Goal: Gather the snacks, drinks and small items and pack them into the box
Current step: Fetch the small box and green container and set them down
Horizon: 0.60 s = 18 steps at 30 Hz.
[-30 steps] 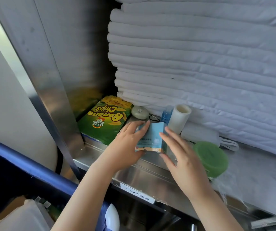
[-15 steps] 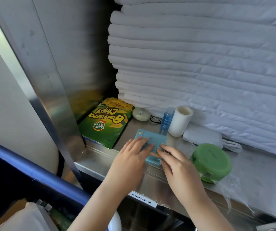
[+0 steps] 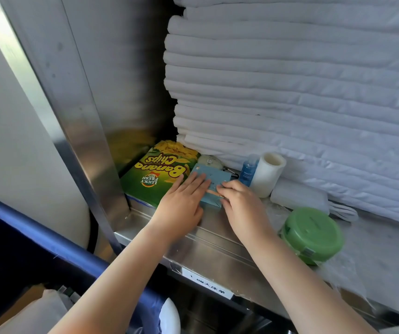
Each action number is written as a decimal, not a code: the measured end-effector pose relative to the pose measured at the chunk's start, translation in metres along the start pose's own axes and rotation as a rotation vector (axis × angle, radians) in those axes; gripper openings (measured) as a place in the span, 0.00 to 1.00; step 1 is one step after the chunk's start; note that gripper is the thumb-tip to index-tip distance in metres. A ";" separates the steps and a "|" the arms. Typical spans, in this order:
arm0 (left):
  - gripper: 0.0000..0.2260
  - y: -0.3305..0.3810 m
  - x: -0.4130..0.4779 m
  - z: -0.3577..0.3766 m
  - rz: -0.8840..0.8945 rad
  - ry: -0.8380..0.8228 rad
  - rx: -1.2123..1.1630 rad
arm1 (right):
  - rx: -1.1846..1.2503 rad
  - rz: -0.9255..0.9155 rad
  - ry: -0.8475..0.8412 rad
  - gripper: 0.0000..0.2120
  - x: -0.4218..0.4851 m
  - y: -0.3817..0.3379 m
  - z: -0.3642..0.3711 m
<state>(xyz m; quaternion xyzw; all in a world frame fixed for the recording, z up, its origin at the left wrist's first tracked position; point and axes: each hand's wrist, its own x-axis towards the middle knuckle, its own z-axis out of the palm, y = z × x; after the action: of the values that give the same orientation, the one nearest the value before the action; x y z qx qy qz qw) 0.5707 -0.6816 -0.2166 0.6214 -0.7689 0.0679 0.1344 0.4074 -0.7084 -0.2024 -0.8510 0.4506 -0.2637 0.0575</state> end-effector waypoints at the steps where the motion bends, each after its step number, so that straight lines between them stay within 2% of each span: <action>1: 0.27 -0.003 0.001 0.000 0.005 -0.008 0.001 | -0.003 0.003 -0.010 0.16 0.002 0.000 0.000; 7: 0.28 -0.005 -0.001 -0.002 0.021 -0.047 -0.021 | -0.056 -0.019 -0.084 0.22 -0.006 -0.001 -0.014; 11: 0.29 0.012 -0.012 -0.005 0.064 0.022 0.006 | -0.100 0.043 0.063 0.23 -0.035 0.017 -0.059; 12: 0.29 0.020 -0.015 -0.006 0.092 0.051 -0.046 | -0.159 0.089 0.024 0.24 -0.042 0.026 -0.071; 16: 0.22 0.068 -0.022 -0.001 0.210 0.083 -0.321 | -0.339 0.311 -0.357 0.31 -0.066 0.058 -0.105; 18: 0.21 0.087 -0.023 0.006 0.224 0.072 -0.360 | -0.295 0.344 -0.382 0.33 -0.072 0.064 -0.110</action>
<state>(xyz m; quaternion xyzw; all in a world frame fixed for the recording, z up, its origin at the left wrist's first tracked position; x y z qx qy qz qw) 0.4901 -0.6427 -0.2235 0.4950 -0.8276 -0.0339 0.2624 0.2725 -0.6730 -0.1587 -0.7954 0.6027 -0.0169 0.0609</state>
